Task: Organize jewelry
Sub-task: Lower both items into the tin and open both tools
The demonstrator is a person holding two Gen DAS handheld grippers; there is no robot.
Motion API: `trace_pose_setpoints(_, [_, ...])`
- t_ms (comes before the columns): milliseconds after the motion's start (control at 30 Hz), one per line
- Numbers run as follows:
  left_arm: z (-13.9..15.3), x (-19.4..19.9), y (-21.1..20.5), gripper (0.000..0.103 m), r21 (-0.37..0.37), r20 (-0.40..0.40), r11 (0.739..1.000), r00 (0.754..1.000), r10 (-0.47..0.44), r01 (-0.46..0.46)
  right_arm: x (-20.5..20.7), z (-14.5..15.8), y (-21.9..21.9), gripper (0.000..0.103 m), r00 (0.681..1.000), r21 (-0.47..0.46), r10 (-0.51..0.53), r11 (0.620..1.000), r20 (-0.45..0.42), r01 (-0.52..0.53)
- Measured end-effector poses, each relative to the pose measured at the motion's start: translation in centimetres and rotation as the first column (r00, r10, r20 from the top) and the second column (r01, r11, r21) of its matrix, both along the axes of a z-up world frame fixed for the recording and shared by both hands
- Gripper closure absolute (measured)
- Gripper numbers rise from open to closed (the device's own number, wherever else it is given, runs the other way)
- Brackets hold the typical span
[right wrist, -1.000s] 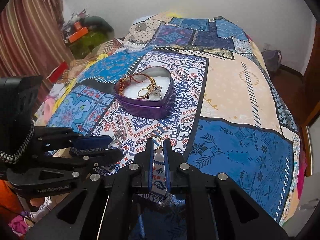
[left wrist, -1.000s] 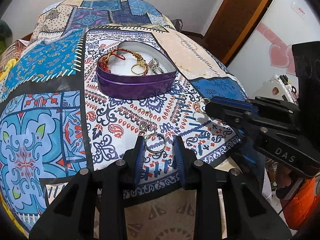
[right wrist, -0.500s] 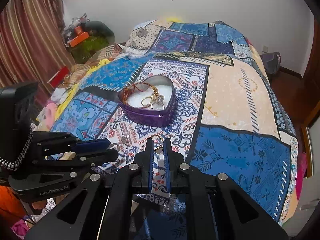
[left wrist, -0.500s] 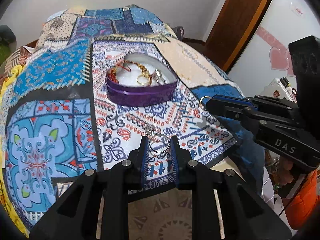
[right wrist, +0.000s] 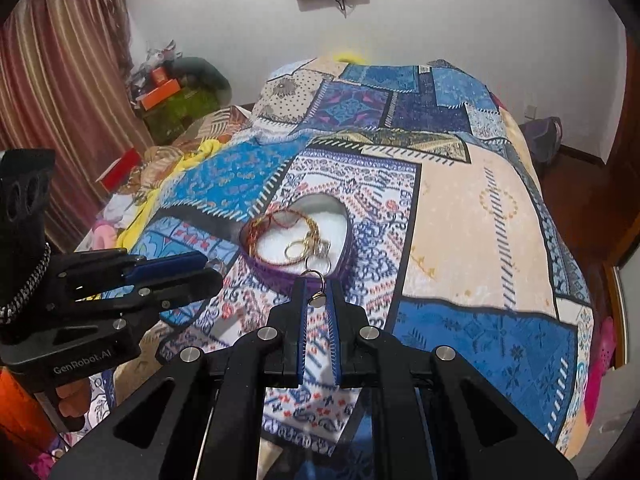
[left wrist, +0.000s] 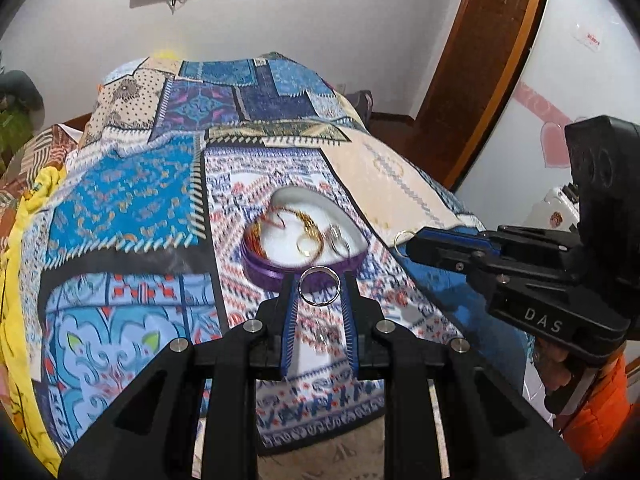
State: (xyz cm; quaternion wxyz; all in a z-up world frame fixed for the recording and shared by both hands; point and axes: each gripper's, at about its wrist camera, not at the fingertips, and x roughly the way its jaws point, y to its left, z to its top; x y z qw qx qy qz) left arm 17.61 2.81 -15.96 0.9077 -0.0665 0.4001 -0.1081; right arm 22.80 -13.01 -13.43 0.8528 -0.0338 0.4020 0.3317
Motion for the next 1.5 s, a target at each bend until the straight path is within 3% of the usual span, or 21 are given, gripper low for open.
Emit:
trace_pose_setpoints(367, [0.2,3.3,0.8,0.083,0.016,0.031,1.000,1.000,-0.006,0.005,3.1,0.5,1.5,0.094,1.000,0.001,0.000,1.000,0.026,0.000])
trace_pose_setpoints(767, [-1.6,5.9,1.3,0.083,0.015,0.001,1.000,1.000,-0.016,0.016,5.8,-1.4,3.4,0.094,0.999,-0.038,0.045,0.998,-0.023,-0.046])
trace_pose_setpoints(1500, [-2.2,6.0,1.6,0.083,0.024,-0.003,1.000,1.000,-0.009,0.009,6.1,-2.2,5.1,0.093,0.994,-0.126,0.108,0.986,-0.033,-0.111])
